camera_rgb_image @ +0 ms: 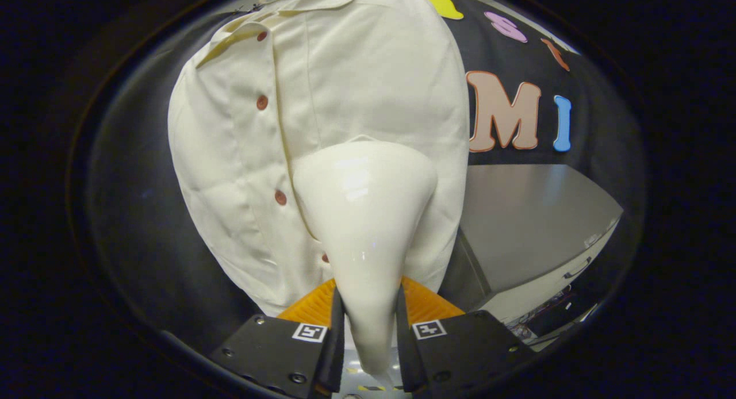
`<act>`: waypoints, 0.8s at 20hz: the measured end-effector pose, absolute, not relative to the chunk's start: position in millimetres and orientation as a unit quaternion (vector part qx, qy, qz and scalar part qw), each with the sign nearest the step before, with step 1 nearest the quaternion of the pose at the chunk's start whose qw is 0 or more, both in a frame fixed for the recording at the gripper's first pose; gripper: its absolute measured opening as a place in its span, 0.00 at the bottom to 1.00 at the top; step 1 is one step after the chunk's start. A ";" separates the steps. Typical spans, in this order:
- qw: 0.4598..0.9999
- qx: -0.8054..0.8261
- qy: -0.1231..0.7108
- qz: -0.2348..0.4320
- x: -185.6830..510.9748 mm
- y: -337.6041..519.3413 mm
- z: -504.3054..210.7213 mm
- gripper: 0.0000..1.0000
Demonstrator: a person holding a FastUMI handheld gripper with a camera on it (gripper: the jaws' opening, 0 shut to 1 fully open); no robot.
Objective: Iron the clothes twice with a garment steamer, once on the left side and once on the right side.
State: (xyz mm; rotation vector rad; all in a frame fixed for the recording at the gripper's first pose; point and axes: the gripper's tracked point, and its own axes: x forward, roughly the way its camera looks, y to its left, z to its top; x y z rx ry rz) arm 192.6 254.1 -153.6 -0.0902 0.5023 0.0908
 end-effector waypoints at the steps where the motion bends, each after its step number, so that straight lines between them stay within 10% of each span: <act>1: 0.966 -0.046 0.251 0.045 193.3 252.9 -161.6 0.40; 16: 0.949 -0.037 0.308 0.047 195.2 239.0 -259.0 0.40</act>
